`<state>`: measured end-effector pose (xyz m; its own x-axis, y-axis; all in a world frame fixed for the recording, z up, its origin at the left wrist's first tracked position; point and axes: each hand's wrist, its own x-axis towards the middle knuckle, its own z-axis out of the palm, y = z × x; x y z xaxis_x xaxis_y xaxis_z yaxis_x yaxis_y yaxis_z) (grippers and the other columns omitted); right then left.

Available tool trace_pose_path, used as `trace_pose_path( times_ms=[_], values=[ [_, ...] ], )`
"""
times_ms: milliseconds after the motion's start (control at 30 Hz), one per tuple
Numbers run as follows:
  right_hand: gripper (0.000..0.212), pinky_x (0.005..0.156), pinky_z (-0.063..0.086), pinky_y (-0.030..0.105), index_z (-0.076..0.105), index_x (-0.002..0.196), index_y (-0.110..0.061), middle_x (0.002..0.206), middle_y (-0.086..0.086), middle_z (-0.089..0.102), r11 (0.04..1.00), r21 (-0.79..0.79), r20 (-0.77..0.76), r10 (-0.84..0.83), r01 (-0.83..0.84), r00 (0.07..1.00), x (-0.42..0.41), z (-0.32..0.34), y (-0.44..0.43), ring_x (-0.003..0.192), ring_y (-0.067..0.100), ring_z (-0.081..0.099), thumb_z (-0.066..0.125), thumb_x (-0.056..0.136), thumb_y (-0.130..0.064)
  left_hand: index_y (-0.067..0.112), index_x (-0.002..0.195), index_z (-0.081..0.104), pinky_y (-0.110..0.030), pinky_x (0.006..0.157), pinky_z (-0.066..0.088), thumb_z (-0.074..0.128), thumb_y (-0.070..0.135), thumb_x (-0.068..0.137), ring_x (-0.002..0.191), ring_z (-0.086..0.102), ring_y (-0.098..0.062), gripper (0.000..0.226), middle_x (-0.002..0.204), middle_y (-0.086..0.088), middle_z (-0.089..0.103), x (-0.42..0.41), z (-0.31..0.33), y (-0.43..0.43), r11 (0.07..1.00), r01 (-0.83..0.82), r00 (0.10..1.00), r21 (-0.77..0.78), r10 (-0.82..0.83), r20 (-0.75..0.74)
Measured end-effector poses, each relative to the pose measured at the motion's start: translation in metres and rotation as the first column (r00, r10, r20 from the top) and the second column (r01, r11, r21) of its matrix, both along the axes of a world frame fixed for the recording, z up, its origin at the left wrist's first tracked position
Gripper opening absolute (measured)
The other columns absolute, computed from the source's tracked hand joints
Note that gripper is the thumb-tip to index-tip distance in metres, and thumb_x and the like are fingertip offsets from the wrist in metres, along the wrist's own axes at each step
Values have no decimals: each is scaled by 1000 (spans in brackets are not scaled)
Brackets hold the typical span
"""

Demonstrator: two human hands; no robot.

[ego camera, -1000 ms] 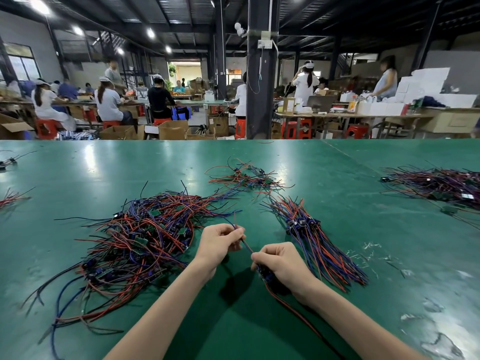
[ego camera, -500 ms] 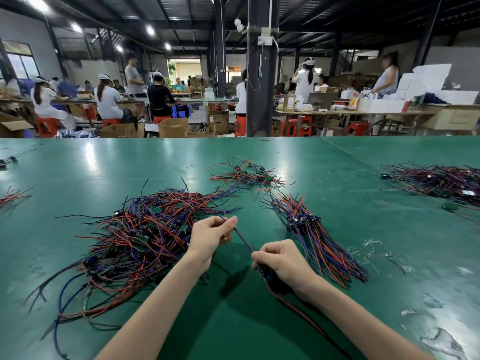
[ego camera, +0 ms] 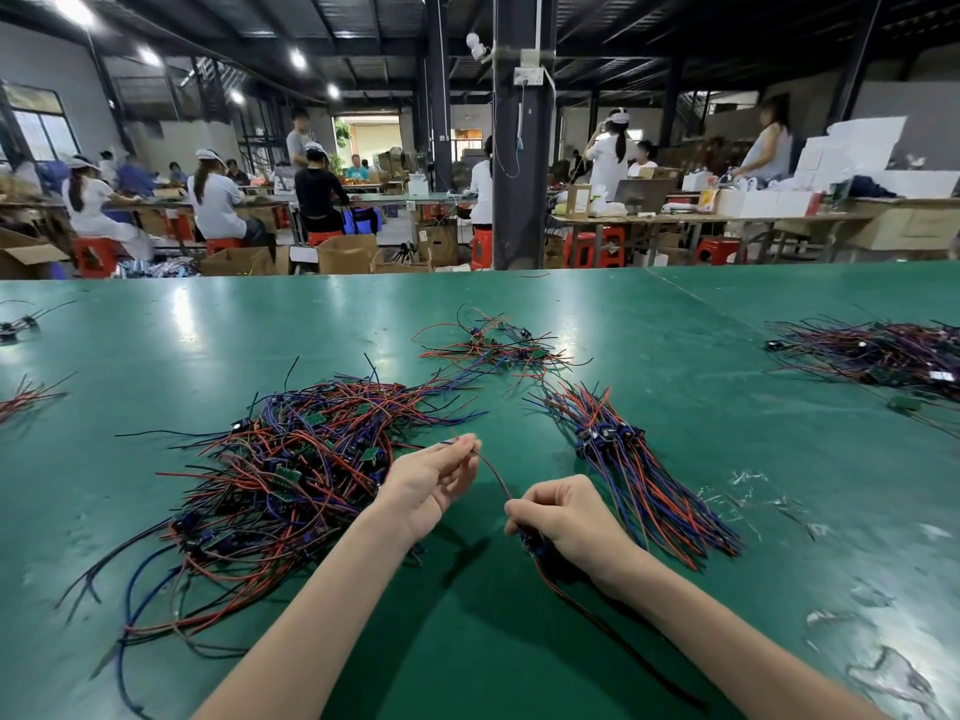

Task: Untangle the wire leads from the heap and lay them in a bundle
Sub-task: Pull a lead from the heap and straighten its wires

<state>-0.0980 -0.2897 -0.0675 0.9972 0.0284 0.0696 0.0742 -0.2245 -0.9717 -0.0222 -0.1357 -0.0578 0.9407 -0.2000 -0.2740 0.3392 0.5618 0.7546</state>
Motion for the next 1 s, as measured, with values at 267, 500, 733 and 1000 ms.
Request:
trace_pose_path(
  times_ms=[267, 500, 733, 1000],
  values=[
    [29, 46, 36, 19, 69, 53, -10, 47, 3, 53, 1000, 6, -12, 11, -11, 1000, -1, 1, 1, 41, 11, 45, 65, 82, -8, 4, 76, 69, -15, 54, 49, 66, -4, 83, 52, 50, -8, 11, 64, -2, 59, 2, -5, 1, 910, -143, 957, 390, 27, 288],
    [30, 40, 32, 15, 65, 51, -10, 41, -2, 50, 999, -14, -13, 35, -35, 999, -2, 2, 1, 34, 7, 42, 64, 80, -2, 15, 71, 68, -8, 60, 39, 73, 11, 80, 55, 50, 4, 12, 61, 11, 61, 2, -11, 3, 428, -552, 701, 716, -227, 676],
    [29, 41, 30, 16, 67, 53, -9, 39, -4, 48, 1000, 25, -10, 14, -14, 1000, 1, 3, 1, 36, 6, 38, 64, 82, -4, 16, 72, 72, -16, 64, 47, 73, 10, 80, 52, 53, 4, 10, 60, 12, 64, 2, -5, 5, 500, -583, 700, 640, -91, 708],
    [31, 42, 32, 16, 66, 52, -11, 40, -4, 49, 998, 45, -14, 44, -43, 999, -2, 3, 1, 36, 6, 39, 65, 82, -3, 12, 72, 70, -36, 66, 54, 60, 13, 92, 53, 55, -11, 23, 64, -3, 66, 7, -11, 10, 550, -476, 778, 687, -101, 620]
  ],
)
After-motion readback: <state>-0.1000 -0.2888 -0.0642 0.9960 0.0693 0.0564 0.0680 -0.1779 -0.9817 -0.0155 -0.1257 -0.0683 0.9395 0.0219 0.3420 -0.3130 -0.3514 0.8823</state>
